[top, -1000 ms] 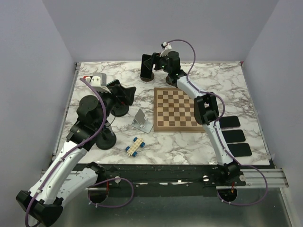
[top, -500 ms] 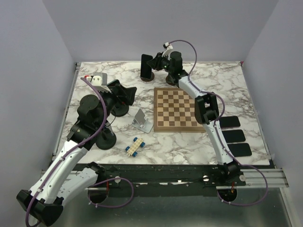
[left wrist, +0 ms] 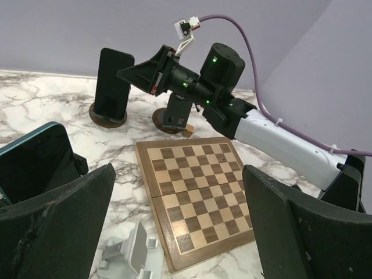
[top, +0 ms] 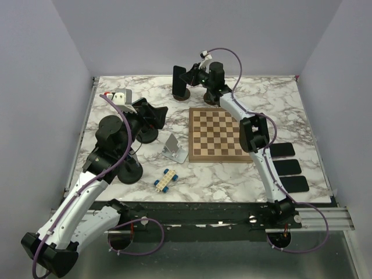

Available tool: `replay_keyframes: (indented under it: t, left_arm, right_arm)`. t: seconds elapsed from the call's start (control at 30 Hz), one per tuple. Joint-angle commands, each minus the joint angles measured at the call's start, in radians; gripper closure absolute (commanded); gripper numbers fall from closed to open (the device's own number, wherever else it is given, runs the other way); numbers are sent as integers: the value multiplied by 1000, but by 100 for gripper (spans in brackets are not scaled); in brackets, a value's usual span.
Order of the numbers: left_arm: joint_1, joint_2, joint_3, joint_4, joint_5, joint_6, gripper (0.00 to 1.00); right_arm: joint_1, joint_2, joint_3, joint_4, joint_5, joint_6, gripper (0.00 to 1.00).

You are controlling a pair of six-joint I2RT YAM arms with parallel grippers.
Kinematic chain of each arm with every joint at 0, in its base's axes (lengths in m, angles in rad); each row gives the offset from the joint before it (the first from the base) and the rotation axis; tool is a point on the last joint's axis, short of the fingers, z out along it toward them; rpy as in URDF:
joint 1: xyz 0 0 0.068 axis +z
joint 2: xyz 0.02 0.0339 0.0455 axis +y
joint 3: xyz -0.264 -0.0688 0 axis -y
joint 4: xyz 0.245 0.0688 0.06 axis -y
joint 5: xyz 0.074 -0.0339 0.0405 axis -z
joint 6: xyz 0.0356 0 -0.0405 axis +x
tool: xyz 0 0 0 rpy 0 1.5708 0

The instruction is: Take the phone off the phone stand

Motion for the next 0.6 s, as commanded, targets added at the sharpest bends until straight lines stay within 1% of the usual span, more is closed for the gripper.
replay_keyframes:
  t: [0.0, 0.1, 0.2, 0.23, 0.3, 0.43, 0.5, 0.57]
  left_arm:
    - [8, -14, 35, -4, 18, -2, 1]
    - [10, -33, 35, -4, -8, 18, 1]
    - [14, -51, 34, -5, -36, 36, 1]
    - [16, -54, 34, -5, -41, 38, 1]
    - [17, -59, 32, -4, -42, 39, 1]
    - [19, -61, 34, -3, -27, 32, 1]
    - [19, -60, 35, -4, -26, 30, 1]
    - [19, -59, 36, -8, -25, 27, 1]
  right_arm:
    - [2, -134, 24, 6, -16, 59, 99]
    - [2, -220, -33, -2, 4, 97, 99]
    - [1, -380, -238, 64, 21, 148, 99]
    - [1, -427, -294, 61, 44, 168, 99]
    - [-3, -544, -428, 45, 82, 205, 99]
    - [-20, -788, -809, 101, 133, 283, 99]
    - [-40, -902, -982, 153, 120, 320, 99]
    - [-68, -1005, -1118, 150, 124, 349, 99]
